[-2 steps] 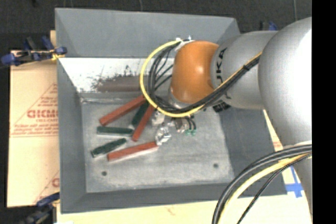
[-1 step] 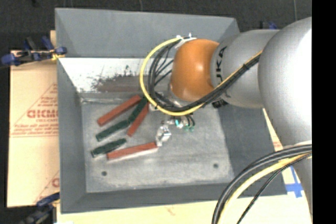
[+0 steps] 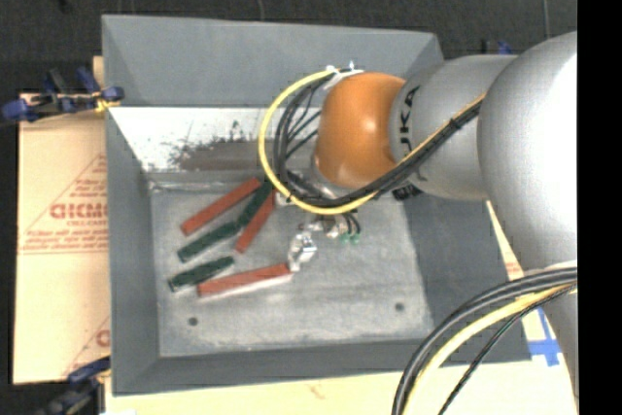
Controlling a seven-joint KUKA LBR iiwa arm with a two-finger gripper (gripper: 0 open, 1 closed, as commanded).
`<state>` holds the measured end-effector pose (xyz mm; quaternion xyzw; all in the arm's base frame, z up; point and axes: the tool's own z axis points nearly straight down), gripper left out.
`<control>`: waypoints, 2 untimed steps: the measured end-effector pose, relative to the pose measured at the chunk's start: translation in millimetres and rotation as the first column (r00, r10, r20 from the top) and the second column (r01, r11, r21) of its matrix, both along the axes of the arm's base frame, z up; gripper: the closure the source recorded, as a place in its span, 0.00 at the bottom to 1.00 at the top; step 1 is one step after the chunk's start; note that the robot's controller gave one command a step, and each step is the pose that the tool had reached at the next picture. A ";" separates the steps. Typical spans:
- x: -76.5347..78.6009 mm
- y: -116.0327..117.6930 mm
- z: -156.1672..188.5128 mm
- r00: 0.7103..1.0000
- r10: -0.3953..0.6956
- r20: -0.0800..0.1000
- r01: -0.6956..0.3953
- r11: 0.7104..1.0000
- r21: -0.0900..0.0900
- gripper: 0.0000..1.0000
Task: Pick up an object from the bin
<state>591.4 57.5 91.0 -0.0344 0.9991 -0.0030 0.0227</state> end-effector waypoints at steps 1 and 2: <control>-10.9 -2.5 0.5 0.999 -0.001 -0.051 0.001 1.000 -0.001 1.00; -3.8 -2.6 3.1 1.000 -0.002 -0.016 0.002 1.000 0.002 0.00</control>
Offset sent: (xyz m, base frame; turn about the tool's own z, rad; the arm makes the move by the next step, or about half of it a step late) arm 0.0000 0.0000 0.0000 0.0000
